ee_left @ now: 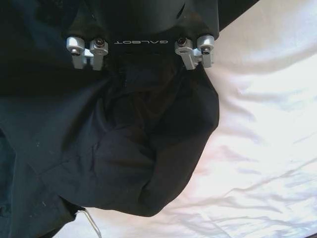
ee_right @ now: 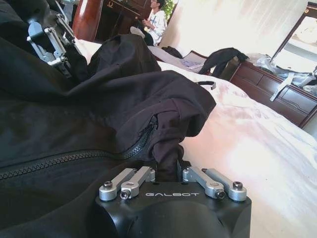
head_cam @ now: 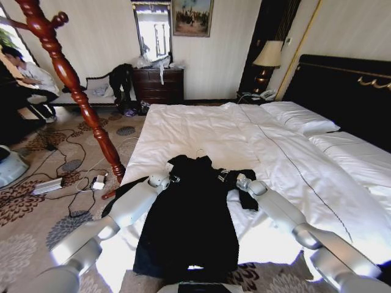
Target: Pick up the clothes from the bed and hang them on the clothes hanger.
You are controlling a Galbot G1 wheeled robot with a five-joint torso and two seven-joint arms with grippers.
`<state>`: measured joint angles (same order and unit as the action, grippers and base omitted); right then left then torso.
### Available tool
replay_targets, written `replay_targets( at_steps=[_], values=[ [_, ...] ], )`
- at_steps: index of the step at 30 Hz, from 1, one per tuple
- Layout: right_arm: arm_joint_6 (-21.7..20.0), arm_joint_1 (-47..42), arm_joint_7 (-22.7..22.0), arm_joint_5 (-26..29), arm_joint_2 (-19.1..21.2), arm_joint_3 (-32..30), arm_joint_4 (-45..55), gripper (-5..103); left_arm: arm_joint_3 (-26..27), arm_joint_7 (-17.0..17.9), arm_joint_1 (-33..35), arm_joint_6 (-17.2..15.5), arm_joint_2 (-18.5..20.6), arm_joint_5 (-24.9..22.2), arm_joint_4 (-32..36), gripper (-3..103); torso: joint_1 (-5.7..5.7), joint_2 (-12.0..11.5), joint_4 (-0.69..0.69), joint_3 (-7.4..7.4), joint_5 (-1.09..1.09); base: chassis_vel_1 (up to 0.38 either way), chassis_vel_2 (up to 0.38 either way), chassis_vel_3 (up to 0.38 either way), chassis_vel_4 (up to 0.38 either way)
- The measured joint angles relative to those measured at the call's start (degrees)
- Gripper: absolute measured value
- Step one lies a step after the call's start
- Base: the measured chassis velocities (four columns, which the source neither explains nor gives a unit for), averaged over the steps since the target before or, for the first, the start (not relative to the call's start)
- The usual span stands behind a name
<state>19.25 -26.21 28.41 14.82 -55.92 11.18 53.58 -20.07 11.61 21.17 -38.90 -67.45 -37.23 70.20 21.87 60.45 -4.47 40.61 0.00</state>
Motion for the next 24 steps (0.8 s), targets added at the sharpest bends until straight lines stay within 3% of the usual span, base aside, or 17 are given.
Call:
replay_targets(
  at_steps=[2,5,7,11,19,20,22,23,24],
  values=[
    [0.37,-0.18,0.09,0.12,0.09,-0.10,0.05,18,0.04,0.01,0.15,0.26,-0.01,0.10,-0.09,55,0.00,0.00,0.01,0.00,0.00,0.000,0.000,0.000,0.000],
    [0.70,-0.28,0.13,0.20,0.17,-0.20,0.11,18,0.06,0.05,0.23,0.35,0.11,0.12,0.02,50,-0.01,0.00,0.00,0.00,0.00,0.000,0.000,0.000,0.000],
    [0.96,-0.30,0.20,0.28,0.21,-0.34,0.20,18,0.03,0.06,0.28,0.36,0.23,0.15,0.12,38,0.00,0.00,0.01,0.00,0.01,0.000,0.000,0.000,0.000],
    [1.49,-0.41,0.38,0.36,0.34,-0.77,0.58,18,0.21,0.05,0.63,0.75,0.24,0.86,0.12,30,-0.01,0.01,0.01,-0.01,0.01,0.000,0.000,0.000,0.000],
    [2.60,-1.33,0.40,1.49,1.13,-1.74,1.82,18,0.96,2.03,1.79,1.74,0.47,2.44,0.77,24,-0.01,0.01,0.00,0.00,0.00,0.000,0.000,0.000,0.000],
    [2.98,-1.69,0.18,1.62,1.38,-2.09,2.30,18,1.06,2.83,1.96,2.00,0.55,2.93,1.08,16,0.00,0.00,0.00,0.00,-0.01,0.000,0.000,0.000,0.000],
    [3.22,-1.97,-0.24,1.68,1.53,-2.33,2.72,18,1.12,3.31,1.99,2.21,0.59,3.79,1.29,16,0.00,0.00,0.00,0.01,-0.01,0.000,0.000,0.000,0.000],
    [3.36,-2.36,-0.94,1.78,1.91,-2.67,3.43,16,1.23,3.91,1.98,2.54,0.87,5.35,1.54,7,0.00,0.00,-0.02,0.00,-0.01,0.000,0.000,0.000,0.000],
    [3.42,-2.73,-1.47,1.90,2.28,-3.02,4.21,21,1.24,4.38,1.86,2.67,1.21,6.24,2.01,7,0.00,0.00,-0.01,0.00,-0.01,0.000,0.000,0.000,0.000]
  ],
)
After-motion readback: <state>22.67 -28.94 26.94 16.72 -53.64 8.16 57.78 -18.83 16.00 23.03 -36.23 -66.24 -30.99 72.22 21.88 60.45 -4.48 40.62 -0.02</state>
